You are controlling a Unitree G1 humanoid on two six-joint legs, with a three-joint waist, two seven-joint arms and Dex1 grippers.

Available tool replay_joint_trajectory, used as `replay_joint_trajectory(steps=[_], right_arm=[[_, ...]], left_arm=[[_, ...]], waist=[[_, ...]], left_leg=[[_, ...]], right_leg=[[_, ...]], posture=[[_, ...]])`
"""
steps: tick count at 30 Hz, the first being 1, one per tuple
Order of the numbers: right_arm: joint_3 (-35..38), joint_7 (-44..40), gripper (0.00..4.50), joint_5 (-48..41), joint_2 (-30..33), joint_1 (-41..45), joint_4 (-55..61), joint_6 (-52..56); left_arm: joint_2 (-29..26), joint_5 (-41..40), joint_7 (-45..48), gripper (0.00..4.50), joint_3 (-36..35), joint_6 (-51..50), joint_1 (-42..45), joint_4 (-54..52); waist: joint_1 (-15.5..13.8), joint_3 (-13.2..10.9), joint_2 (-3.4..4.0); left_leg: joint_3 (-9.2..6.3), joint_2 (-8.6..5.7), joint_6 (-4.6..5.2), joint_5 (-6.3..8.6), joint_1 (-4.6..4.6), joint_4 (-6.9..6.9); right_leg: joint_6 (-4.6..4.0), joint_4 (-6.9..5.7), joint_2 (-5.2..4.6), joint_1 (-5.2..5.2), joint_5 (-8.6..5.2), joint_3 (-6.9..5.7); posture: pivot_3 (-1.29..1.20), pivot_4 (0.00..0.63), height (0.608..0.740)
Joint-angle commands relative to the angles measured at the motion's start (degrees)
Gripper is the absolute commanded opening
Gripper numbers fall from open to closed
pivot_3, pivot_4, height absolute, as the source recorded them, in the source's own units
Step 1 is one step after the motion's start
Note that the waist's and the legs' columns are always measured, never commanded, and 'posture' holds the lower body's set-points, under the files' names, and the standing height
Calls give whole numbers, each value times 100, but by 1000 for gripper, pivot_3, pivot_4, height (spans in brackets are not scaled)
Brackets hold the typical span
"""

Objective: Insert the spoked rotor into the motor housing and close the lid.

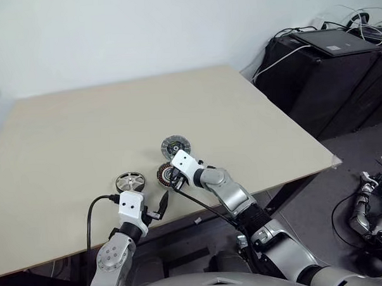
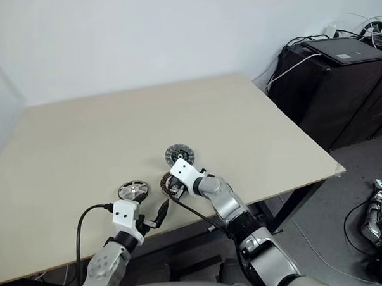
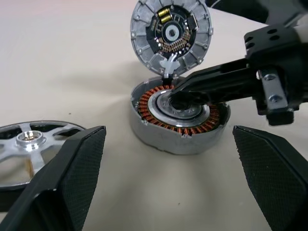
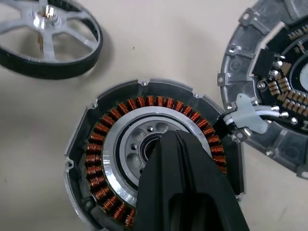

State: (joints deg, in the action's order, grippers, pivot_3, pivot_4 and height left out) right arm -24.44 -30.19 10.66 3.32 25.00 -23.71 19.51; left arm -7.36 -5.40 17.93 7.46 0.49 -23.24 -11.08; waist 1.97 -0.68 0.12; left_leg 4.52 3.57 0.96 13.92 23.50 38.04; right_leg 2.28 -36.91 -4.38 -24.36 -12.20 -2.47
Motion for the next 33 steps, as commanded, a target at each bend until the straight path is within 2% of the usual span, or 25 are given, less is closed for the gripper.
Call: replay_joint_trajectory(steps=[1,9,21,33], right_arm=[[106,-72,19,-83,90,-26,287,23],[474,-9,19,-640,-372,143,866,-236],[-130,-131,19,-35,112,-143,-204,-7],[561,-82,19,-862,-263,-31,1247,-333]], left_arm=[[2,-21,-3,4500,32,62,34,-98],[0,-27,22,4500,55,46,90,-70],[3,-48,-9,4500,14,46,39,-118],[11,-57,12,4500,20,45,71,-101]], waist=[[-9,0,0],[31,-9,-3],[20,8,8],[20,-7,-3]], left_leg=[[0,-1,0,0,0,2],[-8,3,0,0,2,-4],[-3,-2,0,0,-1,-4],[-8,1,-2,1,2,-7]], right_leg=[[0,0,-2,1,0,0],[-3,-2,10,-10,2,1],[-4,0,2,-7,1,3],[-4,0,7,-12,1,2]], posture=[[0,0,740],[0,0,740],[0,0,740],[0,0,740]])
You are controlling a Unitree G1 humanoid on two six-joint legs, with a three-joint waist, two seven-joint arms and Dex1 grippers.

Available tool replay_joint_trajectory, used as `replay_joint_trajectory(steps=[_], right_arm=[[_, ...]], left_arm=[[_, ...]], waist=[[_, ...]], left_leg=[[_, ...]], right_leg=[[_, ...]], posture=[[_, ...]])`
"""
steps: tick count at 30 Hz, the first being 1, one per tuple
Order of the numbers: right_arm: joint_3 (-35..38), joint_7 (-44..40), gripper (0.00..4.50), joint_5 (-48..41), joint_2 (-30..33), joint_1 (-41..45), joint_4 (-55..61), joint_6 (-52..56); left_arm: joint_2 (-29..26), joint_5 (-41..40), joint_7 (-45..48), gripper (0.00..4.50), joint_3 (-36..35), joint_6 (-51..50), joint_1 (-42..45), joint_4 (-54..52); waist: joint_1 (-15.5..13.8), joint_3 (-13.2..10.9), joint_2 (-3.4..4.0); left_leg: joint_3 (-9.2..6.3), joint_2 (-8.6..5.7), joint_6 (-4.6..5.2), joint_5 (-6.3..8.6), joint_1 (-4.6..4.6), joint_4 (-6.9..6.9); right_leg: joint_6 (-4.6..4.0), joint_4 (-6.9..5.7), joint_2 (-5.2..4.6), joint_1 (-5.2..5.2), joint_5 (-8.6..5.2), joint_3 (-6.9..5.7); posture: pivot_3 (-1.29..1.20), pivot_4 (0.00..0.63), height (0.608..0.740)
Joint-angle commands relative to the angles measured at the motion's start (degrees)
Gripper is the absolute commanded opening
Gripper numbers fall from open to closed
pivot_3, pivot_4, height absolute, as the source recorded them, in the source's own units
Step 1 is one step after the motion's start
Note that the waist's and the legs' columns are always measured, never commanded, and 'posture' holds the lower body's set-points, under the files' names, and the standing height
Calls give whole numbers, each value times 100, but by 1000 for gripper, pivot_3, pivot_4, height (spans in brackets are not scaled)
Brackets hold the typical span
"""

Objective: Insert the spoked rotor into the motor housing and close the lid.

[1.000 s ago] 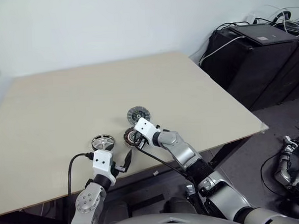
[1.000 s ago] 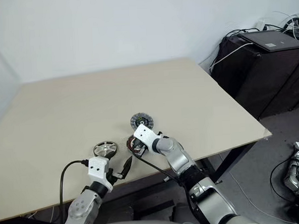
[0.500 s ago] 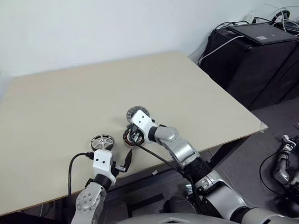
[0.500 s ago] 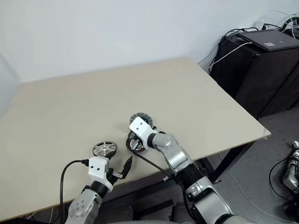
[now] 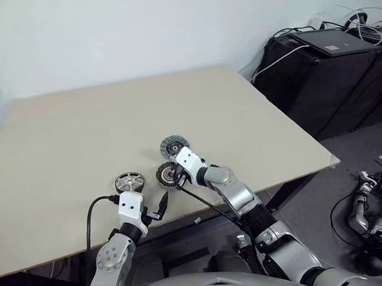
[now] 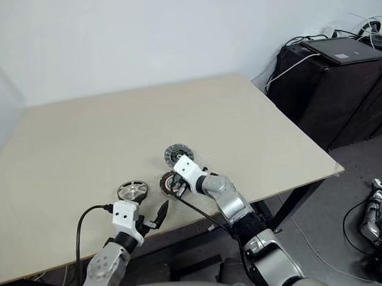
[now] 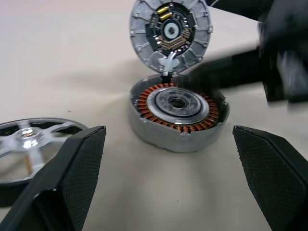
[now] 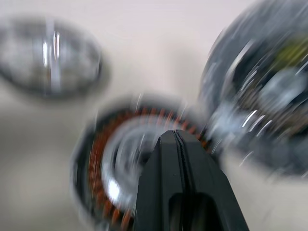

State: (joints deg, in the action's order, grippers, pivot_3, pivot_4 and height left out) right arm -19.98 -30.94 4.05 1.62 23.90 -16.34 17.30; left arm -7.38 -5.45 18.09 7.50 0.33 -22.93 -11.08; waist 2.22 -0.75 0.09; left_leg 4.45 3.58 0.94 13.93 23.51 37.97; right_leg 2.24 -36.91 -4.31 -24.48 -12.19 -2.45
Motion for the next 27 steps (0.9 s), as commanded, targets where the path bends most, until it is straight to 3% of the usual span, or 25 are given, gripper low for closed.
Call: replay_joint_trajectory(steps=[1,6,9,18,27], right_arm=[[114,-17,19,-224,-87,6,689,-93],[138,-108,19,-408,208,-628,1702,154],[229,-79,19,-467,452,-981,2115,341],[508,45,19,-631,992,-1824,2986,775],[667,278,19,-760,1135,-2163,3393,981]], left_arm=[[34,-22,-71,4500,-25,116,38,-94],[546,-87,-1064,4500,-852,688,207,-187],[698,-343,-1336,4500,-1290,511,329,-285],[936,-2339,-1422,4500,-1967,-1700,422,-523],[1023,-3415,-1397,4500,-2132,-2577,686,-551]], waist=[[-8,0,0],[-69,-2,-16],[-82,-2,-19],[-73,-14,-43],[-72,-32,-76]], left_leg=[[-2,0,0,0,1,-3],[-4,-2,0,1,7,-2],[-2,-3,-2,2,4,5],[-5,-4,-12,7,3,8],[-11,-5,-23,14,3,13]], right_leg=[[-1,1,1,0,-1,-1],[-2,10,-2,2,-2,-1],[0,8,-5,5,-1,-2],[1,7,-5,5,0,-4],[0,6,-5,9,0,-5]], posture=[[0,0,740],[0,0,740],[0,0,740],[0,0,740],[0,0,740]])
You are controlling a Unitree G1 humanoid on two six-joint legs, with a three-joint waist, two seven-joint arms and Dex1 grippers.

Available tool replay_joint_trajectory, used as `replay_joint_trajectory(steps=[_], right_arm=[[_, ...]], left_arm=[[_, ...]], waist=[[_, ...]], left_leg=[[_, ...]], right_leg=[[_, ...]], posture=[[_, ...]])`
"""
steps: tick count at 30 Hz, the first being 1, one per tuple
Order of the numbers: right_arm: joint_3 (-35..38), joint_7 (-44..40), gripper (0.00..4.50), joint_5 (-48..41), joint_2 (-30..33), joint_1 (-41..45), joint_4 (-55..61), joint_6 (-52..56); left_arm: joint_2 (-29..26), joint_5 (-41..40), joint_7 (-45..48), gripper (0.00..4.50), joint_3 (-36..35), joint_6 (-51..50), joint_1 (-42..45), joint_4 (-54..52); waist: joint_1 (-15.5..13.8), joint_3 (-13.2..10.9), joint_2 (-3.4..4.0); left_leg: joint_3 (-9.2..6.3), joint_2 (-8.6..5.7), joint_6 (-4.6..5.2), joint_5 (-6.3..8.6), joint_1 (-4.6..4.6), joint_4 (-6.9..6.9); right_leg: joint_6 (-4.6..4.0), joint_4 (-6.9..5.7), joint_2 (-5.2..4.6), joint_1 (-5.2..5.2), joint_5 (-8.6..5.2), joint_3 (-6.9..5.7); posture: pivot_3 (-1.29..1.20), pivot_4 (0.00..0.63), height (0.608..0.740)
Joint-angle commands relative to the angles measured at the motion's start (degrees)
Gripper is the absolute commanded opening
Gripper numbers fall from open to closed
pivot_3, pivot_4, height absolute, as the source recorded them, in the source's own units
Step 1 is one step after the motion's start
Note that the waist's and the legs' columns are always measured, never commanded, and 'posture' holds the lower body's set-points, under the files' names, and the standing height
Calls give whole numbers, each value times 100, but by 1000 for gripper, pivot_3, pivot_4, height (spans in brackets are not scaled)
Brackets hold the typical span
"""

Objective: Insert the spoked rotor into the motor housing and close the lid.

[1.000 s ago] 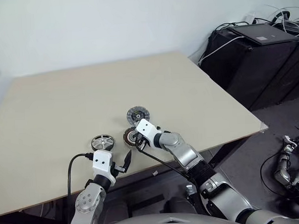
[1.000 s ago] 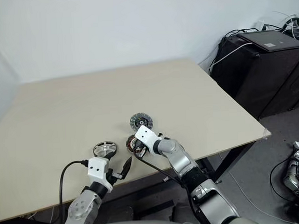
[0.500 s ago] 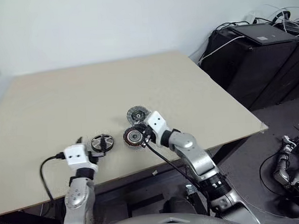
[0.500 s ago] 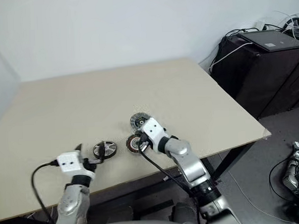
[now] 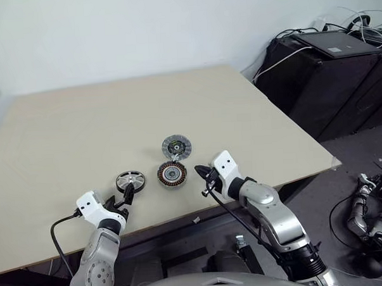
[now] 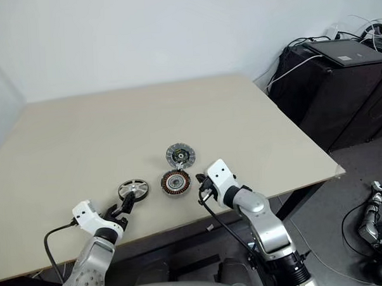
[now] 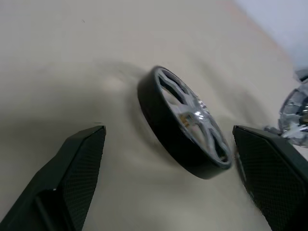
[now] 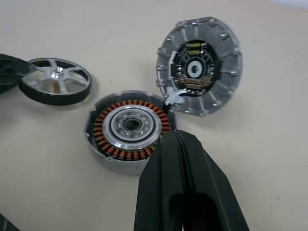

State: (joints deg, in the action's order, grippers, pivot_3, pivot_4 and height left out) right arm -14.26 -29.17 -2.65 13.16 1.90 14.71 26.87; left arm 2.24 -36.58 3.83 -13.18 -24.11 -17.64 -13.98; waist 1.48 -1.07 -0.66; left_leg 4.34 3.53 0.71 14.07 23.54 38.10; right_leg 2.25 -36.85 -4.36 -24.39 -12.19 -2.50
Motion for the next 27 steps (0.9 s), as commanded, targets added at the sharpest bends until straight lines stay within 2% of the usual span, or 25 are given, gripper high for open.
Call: replay_joint_trajectory(steps=[1,4,5,8,13,23,25,27], right_arm=[[90,116,19,-95,-18,33,296,29],[66,159,19,-106,-17,18,329,45],[58,168,3,-106,-16,14,345,52],[63,194,0,-119,-23,18,360,73],[103,246,0,-143,-9,30,342,83],[101,318,0,-160,29,15,290,62],[104,330,0,-163,35,20,283,62],[103,338,0,-163,41,20,285,62]], left_arm=[[73,-384,30,4500,-81,-174,183,-261],[131,-664,-63,4500,-184,-306,282,-220],[158,-743,-105,4302,-220,-330,311,-212],[213,-882,-282,3579,-318,-397,373,-189],[273,-960,-560,1923,-431,-405,382,-151],[366,-1197,-789,1923,-607,-302,388,-82],[371,-1268,-800,1565,-632,-300,404,-84],[375,-1337,-818,983,-656,-299,418,-76]], waist=[[2,0,0],[6,-2,-3],[4,-2,-3],[2,-3,-6],[1,-7,-14],[-1,-9,-17],[-1,-9,-17],[0,-9,-18]], left_leg=[[0,0,1,0,0,0],[0,-1,11,-6,1,-1],[-1,-1,12,-7,1,-1],[-1,-2,17,-10,2,-1],[-3,-2,11,-6,1,1],[-2,-2,10,-6,1,0],[-2,-2,9,-5,1,0],[-2,-2,9,-5,1,0]], right_leg=[[0,0,0,0,0,0],[0,2,1,0,0,1],[0,3,2,0,0,1],[-1,3,2,0,0,1],[0,3,2,2,0,1],[-1,4,2,2,0,2],[-1,4,2,2,0,1],[-1,4,2,2,0,1]], posture=[[0,0,740],[0,0,740],[0,0,740],[0,0,740],[0,0,740],[0,0,740],[0,0,740],[0,0,740]])
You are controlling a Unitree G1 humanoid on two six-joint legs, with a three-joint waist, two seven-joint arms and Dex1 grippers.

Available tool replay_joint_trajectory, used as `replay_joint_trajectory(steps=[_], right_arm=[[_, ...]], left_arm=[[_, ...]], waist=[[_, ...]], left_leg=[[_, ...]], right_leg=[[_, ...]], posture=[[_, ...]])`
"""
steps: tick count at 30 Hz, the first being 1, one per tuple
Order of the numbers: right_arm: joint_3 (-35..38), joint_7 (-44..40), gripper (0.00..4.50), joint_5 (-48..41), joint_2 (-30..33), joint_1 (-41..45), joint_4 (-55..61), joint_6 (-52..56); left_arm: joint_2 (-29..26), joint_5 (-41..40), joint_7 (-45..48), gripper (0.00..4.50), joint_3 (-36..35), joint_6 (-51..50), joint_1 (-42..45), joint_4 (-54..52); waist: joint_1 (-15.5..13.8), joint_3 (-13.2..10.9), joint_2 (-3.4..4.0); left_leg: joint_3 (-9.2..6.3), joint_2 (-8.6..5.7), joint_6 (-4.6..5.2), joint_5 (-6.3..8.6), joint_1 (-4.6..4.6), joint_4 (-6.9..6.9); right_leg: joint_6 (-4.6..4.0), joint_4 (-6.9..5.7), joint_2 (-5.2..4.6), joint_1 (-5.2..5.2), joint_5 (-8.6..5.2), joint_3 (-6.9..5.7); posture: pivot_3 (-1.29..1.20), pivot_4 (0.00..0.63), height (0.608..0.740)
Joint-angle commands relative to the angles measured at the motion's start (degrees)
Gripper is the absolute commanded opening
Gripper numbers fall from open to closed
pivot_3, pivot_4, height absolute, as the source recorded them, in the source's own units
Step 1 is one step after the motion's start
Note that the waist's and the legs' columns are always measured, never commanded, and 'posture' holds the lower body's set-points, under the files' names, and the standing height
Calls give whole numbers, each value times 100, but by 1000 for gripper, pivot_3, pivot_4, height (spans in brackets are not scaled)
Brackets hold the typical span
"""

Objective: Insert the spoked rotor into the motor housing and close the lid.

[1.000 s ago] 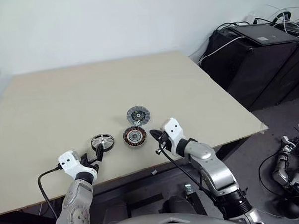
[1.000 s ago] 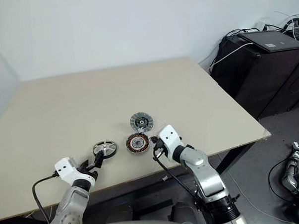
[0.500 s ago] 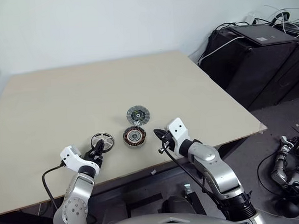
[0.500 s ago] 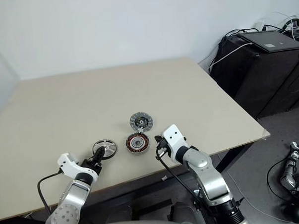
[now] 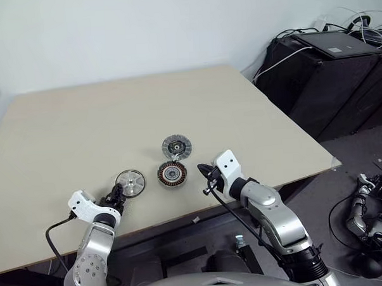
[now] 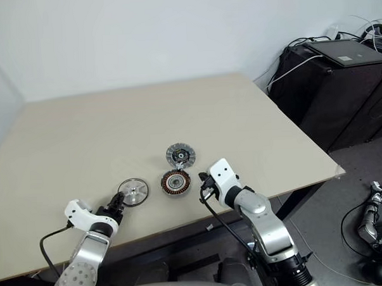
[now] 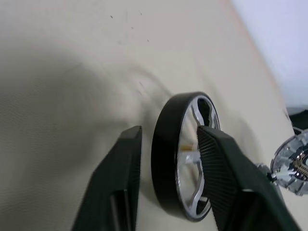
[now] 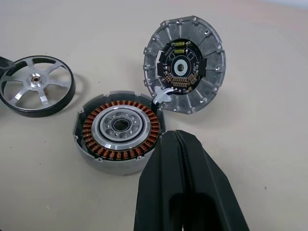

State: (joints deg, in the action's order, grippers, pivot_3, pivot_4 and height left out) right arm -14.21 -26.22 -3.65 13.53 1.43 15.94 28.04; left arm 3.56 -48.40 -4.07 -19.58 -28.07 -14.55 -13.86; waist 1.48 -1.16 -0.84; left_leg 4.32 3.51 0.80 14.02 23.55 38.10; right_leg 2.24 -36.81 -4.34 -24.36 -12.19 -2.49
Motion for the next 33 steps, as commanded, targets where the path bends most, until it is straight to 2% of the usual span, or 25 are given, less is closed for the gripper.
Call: replay_joint_trajectory(steps=[1,21,24,30,33], right_arm=[[95,47,0,-59,12,62,171,-56],[118,142,0,-52,81,23,245,-43],[111,151,0,-54,88,21,243,-46],[113,149,0,-60,88,49,239,-51],[116,147,0,-59,92,55,241,-56]], left_arm=[[236,-170,-43,698,-21,91,114,-83],[187,-424,36,698,-27,104,41,-95],[156,-480,49,1336,-37,91,21,-92],[146,-497,42,3248,-1,34,34,-58],[147,-555,90,3248,15,-16,50,-23]], waist=[[-1,0,-1],[-5,0,-3],[-5,0,-3],[-4,0,-3],[-4,0,-3]], left_leg=[[0,0,0,0,0,0],[0,-1,-2,1,0,0],[0,-1,-2,1,0,0],[0,-1,-1,0,0,0],[0,-1,-1,0,0,0]], right_leg=[[0,0,0,0,0,0],[0,0,0,1,0,0],[0,0,0,1,0,0],[0,0,0,1,0,0],[0,0,0,1,0,0]], posture=[[0,0,740],[0,0,740],[0,0,740],[0,0,740],[0,0,740]])
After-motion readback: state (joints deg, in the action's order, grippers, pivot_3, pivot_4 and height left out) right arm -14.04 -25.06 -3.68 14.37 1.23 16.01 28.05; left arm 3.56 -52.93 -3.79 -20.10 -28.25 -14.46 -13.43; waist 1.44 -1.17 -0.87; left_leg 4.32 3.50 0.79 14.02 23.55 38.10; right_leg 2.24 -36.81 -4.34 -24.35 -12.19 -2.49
